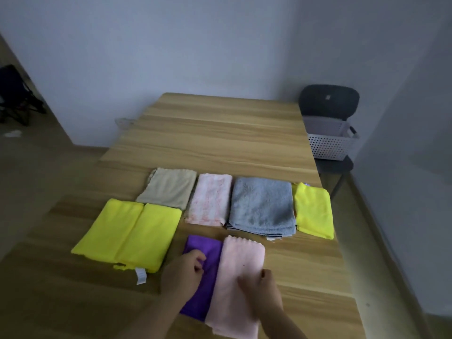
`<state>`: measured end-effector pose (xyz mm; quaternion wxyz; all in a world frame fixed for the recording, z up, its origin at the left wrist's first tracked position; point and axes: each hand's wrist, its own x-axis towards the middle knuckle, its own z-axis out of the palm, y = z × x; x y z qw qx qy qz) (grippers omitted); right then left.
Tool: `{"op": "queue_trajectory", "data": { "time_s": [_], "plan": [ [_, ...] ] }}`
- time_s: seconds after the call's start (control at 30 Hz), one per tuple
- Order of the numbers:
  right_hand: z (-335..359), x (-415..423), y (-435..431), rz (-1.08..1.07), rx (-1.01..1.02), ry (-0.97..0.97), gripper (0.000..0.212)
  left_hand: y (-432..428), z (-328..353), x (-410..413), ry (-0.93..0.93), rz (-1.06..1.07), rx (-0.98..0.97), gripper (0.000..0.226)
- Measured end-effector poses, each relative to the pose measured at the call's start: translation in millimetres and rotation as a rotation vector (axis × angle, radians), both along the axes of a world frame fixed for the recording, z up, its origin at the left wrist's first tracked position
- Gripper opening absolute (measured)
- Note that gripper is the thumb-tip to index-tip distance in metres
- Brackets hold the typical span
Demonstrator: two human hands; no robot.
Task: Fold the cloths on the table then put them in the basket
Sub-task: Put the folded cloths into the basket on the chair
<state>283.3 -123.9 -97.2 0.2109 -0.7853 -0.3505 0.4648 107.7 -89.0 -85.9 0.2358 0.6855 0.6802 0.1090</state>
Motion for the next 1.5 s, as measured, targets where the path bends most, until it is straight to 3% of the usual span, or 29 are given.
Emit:
{"op": "queue_trajectory", "data": {
  "time_s": [0.1,0.17,0.27,0.33,0.43,0.6,0.83,1.13,1.37,1.5],
  "plan": [
    [2.4,29.9,-18.6,0.011,-0.056,-0.075,0.046,-5.5,-1.9,9.7,0.234,0.012,0.169,0.053],
    [6.3,48.6,-31.9,-0.053,-0.059,-0.094,0.043,-1.9,-0.9,20.6,0.281,0.032,0.069,0.084],
    [8.8,70.1,-45.2,-0.157,-0.033,-0.082,0.039,8.4,-1.0,43.4,0.024,0.137,-0.254,0.120],
    [8.6,78.2,-50.7,-0.196,-0.012,-0.055,0.037,8.1,-3.4,61.6,-0.080,0.149,-0.328,0.126],
    [5.9,86.5,-57.0,-0.256,0.012,-0.022,0.029,-0.3,-7.0,86.6,-0.215,0.181,-0.394,0.108],
    [1.0,95.9,-63.6,-0.371,0.059,0.044,0.026,-13.4,-11.0,108.6,-0.523,0.247,-0.534,0.047],
    [2.8,128.1,-81.8,-0.476,0.143,0.165,0.040,-21.0,9.4,154.6,-0.688,0.205,-0.526,0.021],
    [24.1,275.8,-133.1,-0.680,0.250,0.378,0.030,-44.8,16.5,313.4,-0.617,0.062,-0.321,0.022],
    [55.6,449.4,-163.8,-0.752,0.362,0.296,0.004,-57.4,47.3,482.8,-0.599,0.054,-0.317,0.043],
    [64.9,512.4,-158.2,-0.709,0.375,0.301,0.008,-51.6,53.3,537.8,-0.628,0.074,-0.292,0.059]
  ]
}}
